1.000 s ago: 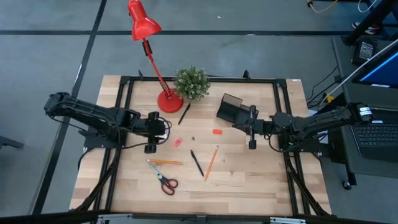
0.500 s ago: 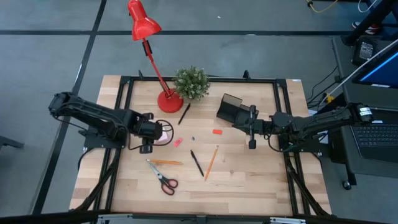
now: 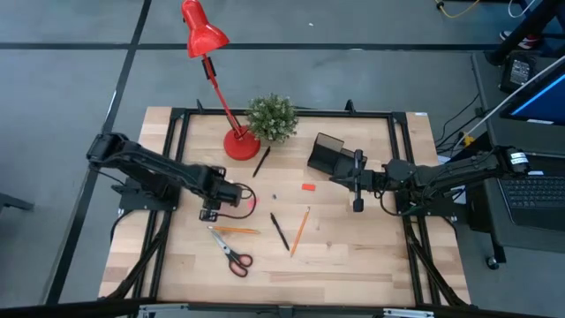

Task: Pick and place office supplies into organizer
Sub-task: Put the pink sticky notes into the black desk organizer

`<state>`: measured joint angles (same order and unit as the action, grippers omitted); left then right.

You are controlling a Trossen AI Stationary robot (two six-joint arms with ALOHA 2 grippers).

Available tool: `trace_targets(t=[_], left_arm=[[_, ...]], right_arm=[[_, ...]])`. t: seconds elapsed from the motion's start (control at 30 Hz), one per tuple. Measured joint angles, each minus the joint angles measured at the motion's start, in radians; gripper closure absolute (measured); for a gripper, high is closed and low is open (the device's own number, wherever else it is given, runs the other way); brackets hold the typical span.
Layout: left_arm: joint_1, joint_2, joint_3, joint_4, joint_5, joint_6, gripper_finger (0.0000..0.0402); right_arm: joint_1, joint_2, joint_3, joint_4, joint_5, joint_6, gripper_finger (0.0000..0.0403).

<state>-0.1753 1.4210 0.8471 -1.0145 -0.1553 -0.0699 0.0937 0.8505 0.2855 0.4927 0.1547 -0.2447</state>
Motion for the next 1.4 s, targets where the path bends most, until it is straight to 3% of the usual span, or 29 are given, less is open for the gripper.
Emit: trace_targets(t=[0.23, 0.57, 0.77, 1.4], left_arm=[[0.005, 0.048, 0.000, 0.003, -0.048, 0.079, 0.0254], [0.041, 0.077, 0.000, 0.028, -0.025, 0.142, 0.0260], [0.062, 0.077, -0.001, 0.048, 0.023, 0.146, 0.0260], [0.062, 0.153, -0.006, 0.055, -0.001, 0.171, 0.0261]], right_arm=[[0.000, 0.000, 0.000, 0.000, 0.000, 0.005, 0.0387], [0.000, 0.000, 0.000, 0.000, 0.000, 0.006, 0.0384], [0.000, 0.000, 0.000, 0.000, 0.000, 0.005, 0.0384], [0.000, 0.000, 0.000, -0.002, 0.000, 0.004, 0.0384]])
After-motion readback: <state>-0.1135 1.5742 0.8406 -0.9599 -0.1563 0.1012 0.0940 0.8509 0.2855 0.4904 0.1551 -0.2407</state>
